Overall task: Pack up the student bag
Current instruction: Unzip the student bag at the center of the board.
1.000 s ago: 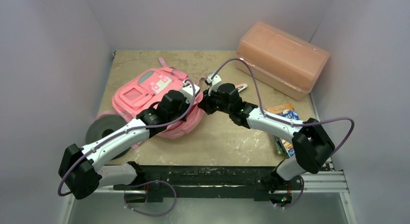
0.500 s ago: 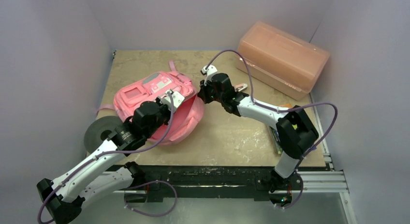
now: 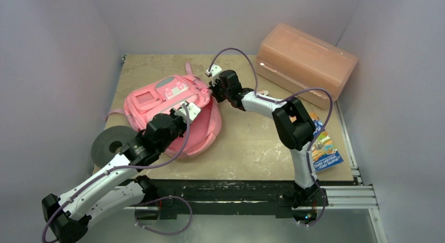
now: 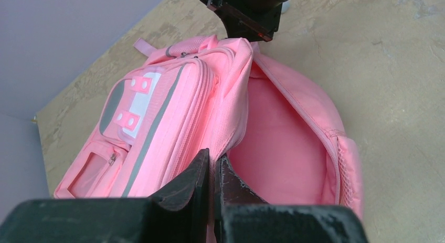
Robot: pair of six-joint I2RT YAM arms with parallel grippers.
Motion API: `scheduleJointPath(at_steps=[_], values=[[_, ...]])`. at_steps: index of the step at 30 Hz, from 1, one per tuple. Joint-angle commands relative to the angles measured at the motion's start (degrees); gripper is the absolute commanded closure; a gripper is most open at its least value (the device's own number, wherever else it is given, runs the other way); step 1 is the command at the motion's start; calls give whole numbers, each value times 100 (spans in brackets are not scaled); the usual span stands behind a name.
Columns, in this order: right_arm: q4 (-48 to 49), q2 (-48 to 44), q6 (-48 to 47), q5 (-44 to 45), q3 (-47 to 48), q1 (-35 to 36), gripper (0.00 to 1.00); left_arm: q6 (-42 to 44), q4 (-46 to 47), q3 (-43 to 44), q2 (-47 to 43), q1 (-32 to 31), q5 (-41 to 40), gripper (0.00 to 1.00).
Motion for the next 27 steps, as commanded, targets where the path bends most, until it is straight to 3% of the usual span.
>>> scheduleJointPath(at_steps=[1,8,12,15,20,25,27], values=[[153,331,-784,637,471,-389,100,-36,596,102,-112,27,-28,100],[-222,530,-679,556,971,-399,99,-868,594,520,562,53,-585,100],[-971,230,-55,686,970,-403,62,-1901,79,1160,1293,225,-1047,100],[-1643,-77,277,1140,844,-410,49,-2683,-369,1578,1864,477,-1068,100],[-1923,-941,1395,1913,90,-453,37,-3993,-875,2064,2685,1110,-720,100],[-1345,-2345,2655,937,-1300,-462,35,-4037,-1096,2437,3369,1320,-770,100],[-1160,-3006,3138,1128,-2026,-504,34,-4040,-1075,2412,3425,1371,-680,100]])
